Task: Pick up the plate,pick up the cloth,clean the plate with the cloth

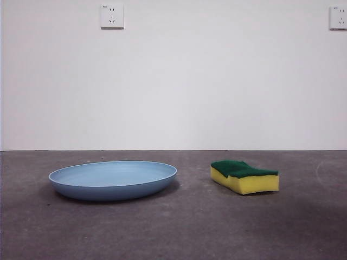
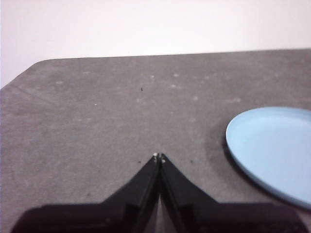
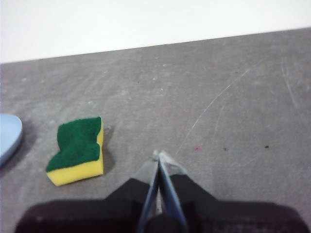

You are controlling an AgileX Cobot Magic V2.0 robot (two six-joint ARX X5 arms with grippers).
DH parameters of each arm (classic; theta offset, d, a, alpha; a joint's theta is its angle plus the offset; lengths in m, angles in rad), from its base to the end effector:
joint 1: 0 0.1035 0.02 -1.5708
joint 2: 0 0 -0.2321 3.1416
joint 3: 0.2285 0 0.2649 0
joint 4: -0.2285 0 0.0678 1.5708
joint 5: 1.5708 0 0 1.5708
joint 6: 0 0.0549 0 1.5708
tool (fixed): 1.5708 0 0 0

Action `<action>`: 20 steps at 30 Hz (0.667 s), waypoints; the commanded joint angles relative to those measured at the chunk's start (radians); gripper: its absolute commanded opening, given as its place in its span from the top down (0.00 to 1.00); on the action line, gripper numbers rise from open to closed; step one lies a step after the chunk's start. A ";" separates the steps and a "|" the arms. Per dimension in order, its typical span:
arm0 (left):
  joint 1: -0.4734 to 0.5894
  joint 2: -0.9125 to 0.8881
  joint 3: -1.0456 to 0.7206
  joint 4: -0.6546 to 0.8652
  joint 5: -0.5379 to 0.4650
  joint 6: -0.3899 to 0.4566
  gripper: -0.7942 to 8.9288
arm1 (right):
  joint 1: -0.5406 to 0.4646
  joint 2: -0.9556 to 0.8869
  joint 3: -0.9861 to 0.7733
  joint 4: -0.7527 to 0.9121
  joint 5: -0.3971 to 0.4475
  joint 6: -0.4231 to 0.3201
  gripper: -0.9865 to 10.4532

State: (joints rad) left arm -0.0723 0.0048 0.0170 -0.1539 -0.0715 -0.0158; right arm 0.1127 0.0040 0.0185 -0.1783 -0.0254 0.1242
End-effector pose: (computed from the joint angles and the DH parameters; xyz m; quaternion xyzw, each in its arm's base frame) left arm 0.1663 -0.0081 0.1505 -0.0028 0.0706 0.0002 0.9975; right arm 0.1648 0.0201 0.1482 0.0581 0.0858 0.0636 0.9926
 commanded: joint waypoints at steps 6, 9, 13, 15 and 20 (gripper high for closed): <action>0.002 0.001 0.024 -0.003 0.092 -0.172 0.92 | 0.000 0.007 0.028 0.020 -0.003 0.290 0.92; 0.002 0.028 0.096 -0.084 0.105 -0.214 0.92 | 0.000 0.050 0.095 0.014 -0.004 0.318 0.92; 0.002 0.114 0.220 -0.144 0.109 -0.221 0.92 | 0.000 0.173 0.234 -0.016 -0.003 0.329 0.92; 0.002 0.177 0.285 -0.144 0.131 -0.220 0.92 | 0.000 0.254 0.318 -0.045 -0.005 0.309 0.92; 0.002 0.394 0.468 -0.189 0.190 -0.188 0.92 | 0.000 0.503 0.559 -0.177 -0.133 0.184 0.92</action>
State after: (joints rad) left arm -0.0723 0.3508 0.4564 -0.3332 0.1032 -0.2268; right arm 0.1127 0.4526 0.5270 -0.3336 -0.1280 0.3706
